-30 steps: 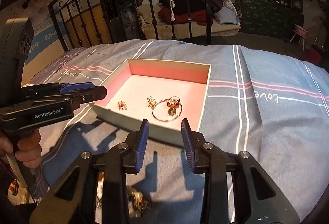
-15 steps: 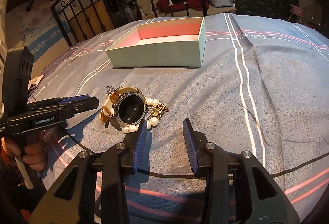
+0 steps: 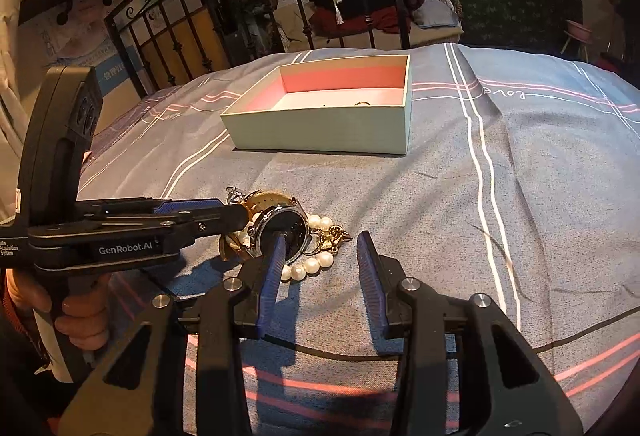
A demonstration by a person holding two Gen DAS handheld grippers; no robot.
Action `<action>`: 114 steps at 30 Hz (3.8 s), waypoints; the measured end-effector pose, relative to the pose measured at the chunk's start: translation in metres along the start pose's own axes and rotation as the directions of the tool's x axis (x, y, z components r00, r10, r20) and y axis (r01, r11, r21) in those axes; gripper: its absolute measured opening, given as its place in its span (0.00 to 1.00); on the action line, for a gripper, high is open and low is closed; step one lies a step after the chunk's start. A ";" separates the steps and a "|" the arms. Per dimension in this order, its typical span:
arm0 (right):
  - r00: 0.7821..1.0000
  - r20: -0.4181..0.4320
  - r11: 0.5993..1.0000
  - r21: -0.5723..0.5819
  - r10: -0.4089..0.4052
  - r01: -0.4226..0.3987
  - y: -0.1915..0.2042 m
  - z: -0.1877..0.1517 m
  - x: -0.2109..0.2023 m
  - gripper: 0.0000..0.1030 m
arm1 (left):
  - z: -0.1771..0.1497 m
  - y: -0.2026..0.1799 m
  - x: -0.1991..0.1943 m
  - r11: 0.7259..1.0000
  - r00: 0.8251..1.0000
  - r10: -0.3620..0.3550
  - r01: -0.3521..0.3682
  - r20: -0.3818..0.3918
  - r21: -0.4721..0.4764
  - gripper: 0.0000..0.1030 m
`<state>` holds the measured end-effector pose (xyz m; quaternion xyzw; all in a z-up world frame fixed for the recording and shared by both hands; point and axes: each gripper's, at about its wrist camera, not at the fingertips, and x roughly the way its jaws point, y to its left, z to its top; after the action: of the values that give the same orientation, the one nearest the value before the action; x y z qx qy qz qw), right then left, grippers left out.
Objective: Organize jewelry
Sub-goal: 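Move both grippers back toward the gold watch, then grasp the gold watch band with the left gripper and lift it, then lower the watch into the box and open the left gripper, then grasp the pearl bracelet with the right gripper and lift it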
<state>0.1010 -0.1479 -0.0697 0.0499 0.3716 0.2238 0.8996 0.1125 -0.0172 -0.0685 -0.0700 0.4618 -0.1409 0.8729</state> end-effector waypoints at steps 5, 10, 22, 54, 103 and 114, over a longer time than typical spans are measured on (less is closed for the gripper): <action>1.000 -0.010 1.000 0.010 0.003 -0.003 -0.001 -0.002 0.003 0.43 | 0.009 -0.004 0.008 1.000 0.999 -0.014 0.013 -0.041 -0.010 0.19; 1.000 -0.008 1.000 0.020 0.011 -0.011 -0.004 -0.003 0.003 0.43 | 0.007 -0.010 0.014 1.000 0.997 -0.026 0.026 -0.066 -0.001 0.14; 1.000 -0.010 1.000 0.024 0.013 -0.013 -0.005 -0.005 0.003 0.43 | 0.008 -0.004 0.002 0.999 1.000 -0.021 0.021 0.008 -0.033 0.08; 1.000 0.011 0.996 -0.091 -0.023 0.023 0.001 0.136 0.068 0.02 | 0.124 0.018 -0.007 0.993 0.984 0.096 -0.083 0.148 -0.089 0.09; 0.997 0.001 0.995 -0.064 -0.073 0.073 -0.009 0.082 0.046 0.70 | 0.083 0.019 -0.015 0.986 0.978 0.169 -0.167 0.123 -0.026 0.45; 0.988 -0.060 0.988 -0.072 -0.139 0.135 0.017 0.005 0.026 0.70 | -0.006 0.010 -0.022 0.986 0.979 0.166 -0.162 0.122 -0.039 0.46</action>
<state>0.1146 -0.1210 -0.0785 -0.0136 0.3954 0.1755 0.9015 0.0979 -0.0006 -0.0572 -0.0530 0.4124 -0.0571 0.9077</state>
